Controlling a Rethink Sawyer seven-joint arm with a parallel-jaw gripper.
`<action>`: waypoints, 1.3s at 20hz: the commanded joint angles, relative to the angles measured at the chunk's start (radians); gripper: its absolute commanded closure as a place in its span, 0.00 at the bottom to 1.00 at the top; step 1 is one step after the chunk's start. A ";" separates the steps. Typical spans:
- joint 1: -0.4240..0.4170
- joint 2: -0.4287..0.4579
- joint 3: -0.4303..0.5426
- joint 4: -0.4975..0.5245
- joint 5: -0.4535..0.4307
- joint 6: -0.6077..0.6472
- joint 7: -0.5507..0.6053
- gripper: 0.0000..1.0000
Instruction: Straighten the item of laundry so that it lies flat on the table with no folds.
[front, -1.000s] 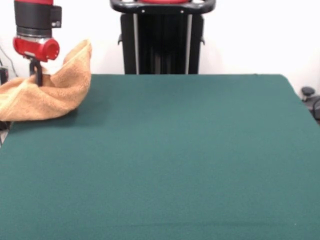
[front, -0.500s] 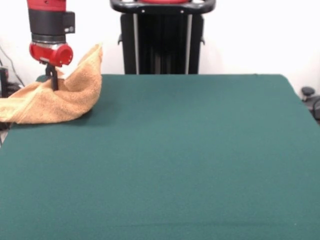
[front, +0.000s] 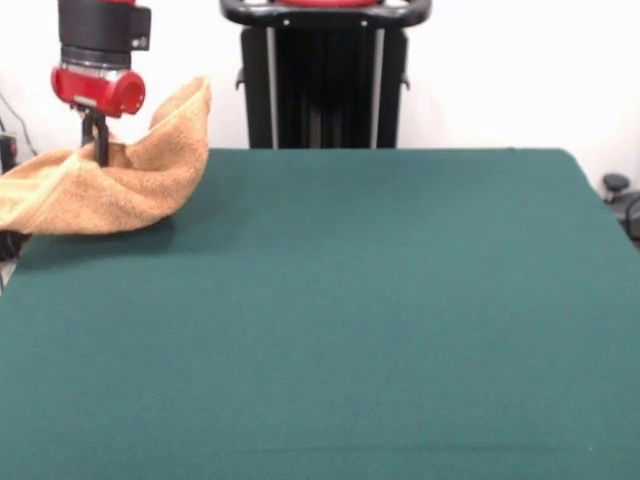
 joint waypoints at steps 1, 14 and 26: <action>0.171 -0.087 -0.079 -0.032 -0.066 -0.108 0.042 1.00; 0.178 -0.107 -0.131 0.045 0.163 0.040 0.126 1.00; 0.162 -0.154 -0.142 0.021 0.089 -0.065 0.009 1.00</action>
